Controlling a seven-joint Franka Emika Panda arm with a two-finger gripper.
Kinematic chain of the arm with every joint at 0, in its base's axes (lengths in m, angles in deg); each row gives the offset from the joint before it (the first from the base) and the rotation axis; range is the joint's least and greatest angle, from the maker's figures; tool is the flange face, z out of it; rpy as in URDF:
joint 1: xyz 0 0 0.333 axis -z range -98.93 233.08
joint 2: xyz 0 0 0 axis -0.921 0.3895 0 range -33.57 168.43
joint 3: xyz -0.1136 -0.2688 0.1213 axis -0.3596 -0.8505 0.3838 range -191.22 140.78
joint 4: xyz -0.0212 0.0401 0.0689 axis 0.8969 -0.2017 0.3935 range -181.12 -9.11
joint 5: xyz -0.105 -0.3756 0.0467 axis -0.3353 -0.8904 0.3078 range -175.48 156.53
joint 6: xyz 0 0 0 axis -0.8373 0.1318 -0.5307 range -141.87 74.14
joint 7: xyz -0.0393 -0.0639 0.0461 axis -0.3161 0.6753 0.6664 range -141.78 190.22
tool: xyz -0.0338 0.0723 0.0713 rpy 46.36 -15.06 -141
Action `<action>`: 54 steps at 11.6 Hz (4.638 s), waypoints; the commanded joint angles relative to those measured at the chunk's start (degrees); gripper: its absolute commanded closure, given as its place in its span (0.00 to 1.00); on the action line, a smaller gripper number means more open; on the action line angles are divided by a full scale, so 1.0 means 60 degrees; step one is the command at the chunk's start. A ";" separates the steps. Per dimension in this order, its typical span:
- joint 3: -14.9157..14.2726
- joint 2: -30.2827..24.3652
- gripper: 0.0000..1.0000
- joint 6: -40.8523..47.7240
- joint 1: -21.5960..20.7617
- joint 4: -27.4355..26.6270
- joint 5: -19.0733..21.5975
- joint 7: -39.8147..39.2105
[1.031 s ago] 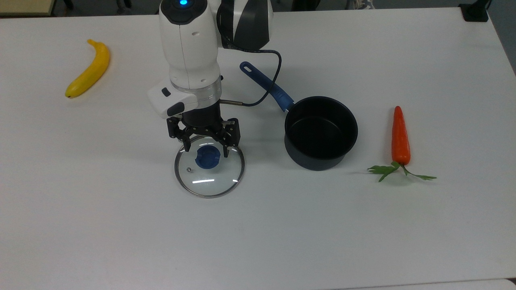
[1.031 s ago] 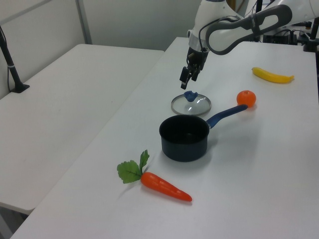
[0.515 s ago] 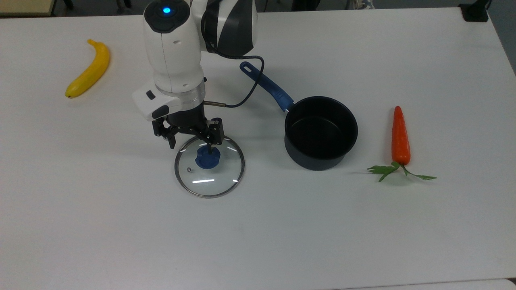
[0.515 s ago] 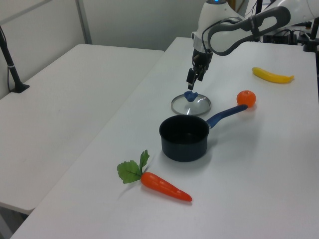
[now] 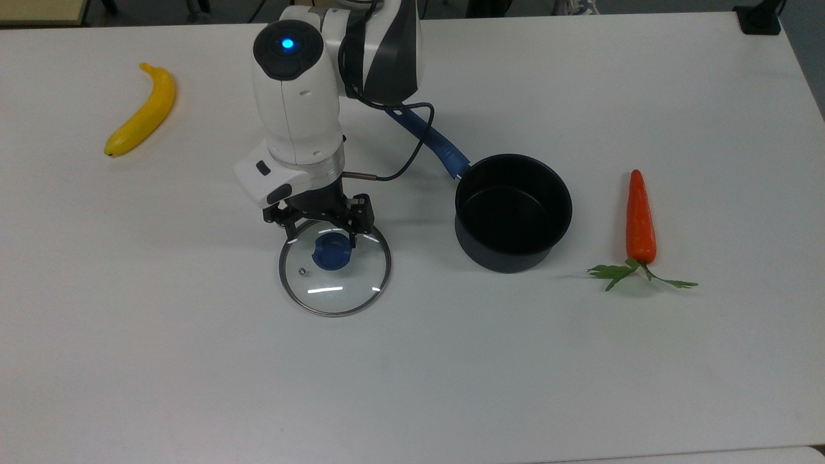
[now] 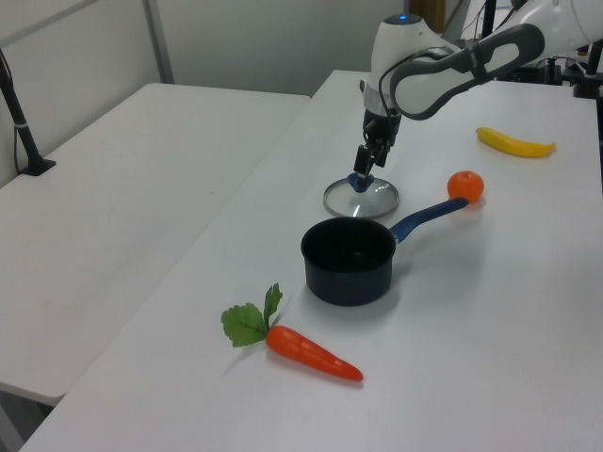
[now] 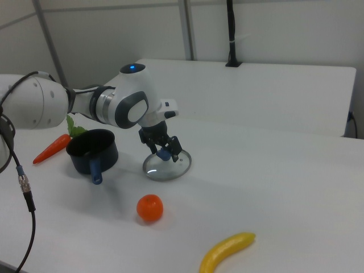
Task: Close lid
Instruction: 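Lower the gripper onto the blue knob of the glass lid, then close the gripper on the blue knob and lift the lid, then carry the glass lid over the black saucepan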
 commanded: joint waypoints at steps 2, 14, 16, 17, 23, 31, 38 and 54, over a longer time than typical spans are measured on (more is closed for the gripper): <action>-0.0084 0.0266 0.00 -0.0146 -0.0136 0.0191 0.0080 0.0402; -0.0084 0.0544 0.03 -0.0703 -0.0210 0.0542 0.0036 0.0873; -0.0084 0.0559 0.05 -0.0703 -0.0224 0.0528 0.0036 0.0814; -0.0084 0.0559 0.07 -0.0703 -0.0224 0.0528 0.0036 0.0814; -0.0084 0.0545 0.36 -0.0703 -0.0224 0.0557 0.0021 0.0872; -0.0099 -0.0069 0.54 -0.0542 -0.0180 0.0835 0.0095 0.0975; -0.0172 -0.0363 0.54 0.0802 -0.0268 0.1391 0.0563 0.1441; 0.0413 -0.0744 0.54 0.2094 -0.3021 0.1802 -0.0694 0.3611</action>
